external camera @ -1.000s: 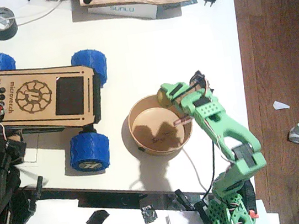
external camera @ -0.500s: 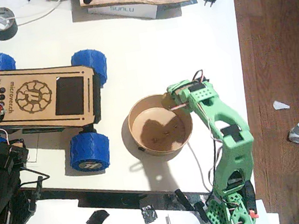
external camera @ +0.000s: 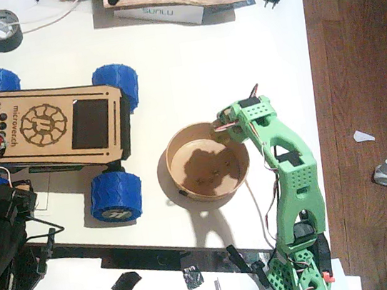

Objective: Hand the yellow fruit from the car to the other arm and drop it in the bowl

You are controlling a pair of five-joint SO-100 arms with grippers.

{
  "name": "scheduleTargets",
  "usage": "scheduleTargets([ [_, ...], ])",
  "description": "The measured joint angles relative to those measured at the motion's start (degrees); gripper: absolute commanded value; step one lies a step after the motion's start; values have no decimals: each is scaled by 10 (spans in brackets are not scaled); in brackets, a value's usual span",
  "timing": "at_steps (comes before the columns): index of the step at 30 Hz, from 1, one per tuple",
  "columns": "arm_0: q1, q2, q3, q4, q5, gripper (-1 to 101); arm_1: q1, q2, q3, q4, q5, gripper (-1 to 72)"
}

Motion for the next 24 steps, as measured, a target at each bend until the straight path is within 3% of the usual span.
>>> scheduleTargets([
  [13,0,0,0,0,0,10,-23,-14,-27,103,-18,-1],
  [24,0,0,0,0,0,12,-47,-14,-27,126,-20,2],
])
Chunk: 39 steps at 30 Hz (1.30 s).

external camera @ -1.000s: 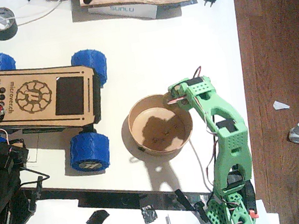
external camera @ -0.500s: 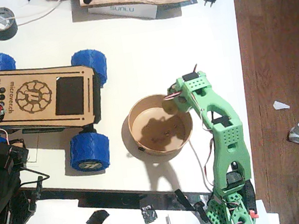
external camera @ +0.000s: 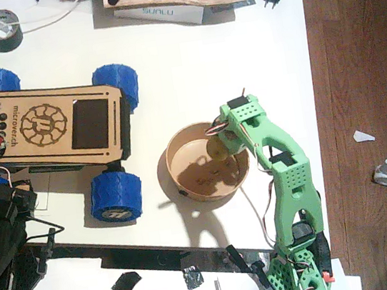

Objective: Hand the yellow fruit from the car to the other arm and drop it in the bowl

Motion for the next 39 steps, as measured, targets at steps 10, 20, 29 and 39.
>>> scheduleTargets([
  [10,0,0,0,0,0,8,-9,0,0,10,0,213],
  [20,0,0,0,0,0,8,-9,3,9,10,0,254],
  [29,0,0,0,0,0,12,-11,22,32,-7,2,141],
  [39,0,-1,0,0,0,18,-12,246,207,-120,33,1],
])
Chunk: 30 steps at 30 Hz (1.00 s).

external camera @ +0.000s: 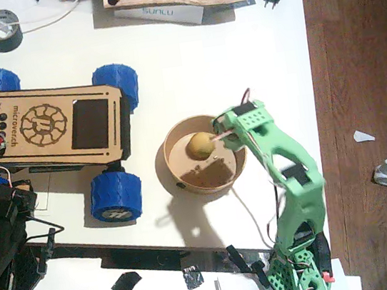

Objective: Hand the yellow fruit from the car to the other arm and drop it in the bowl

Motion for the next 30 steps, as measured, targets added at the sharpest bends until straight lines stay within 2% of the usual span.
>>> scheduleTargets([
  [9,0,-2,0,0,0,16,-12,368,255,-105,0,1],
  [13,0,-3,0,0,0,6,-13,544,349,-132,0,1],
  [17,0,-4,0,0,0,1,20,679,418,-150,4,1],
  [24,0,-4,0,0,0,2,53,878,529,-174,4,1],
  [30,0,-4,0,0,0,8,90,958,606,-192,3,1],
])
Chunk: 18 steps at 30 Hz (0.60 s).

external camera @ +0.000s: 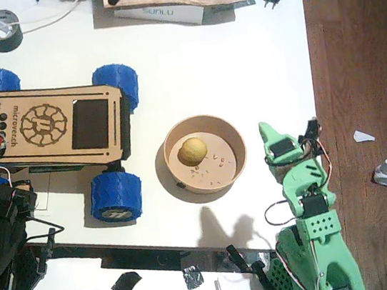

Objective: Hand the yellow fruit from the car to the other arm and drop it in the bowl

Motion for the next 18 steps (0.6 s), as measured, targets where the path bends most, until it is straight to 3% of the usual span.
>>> scheduleTargets([
  [18,0,-7,0,0,0,19,21,68,105,81,94,0],
])
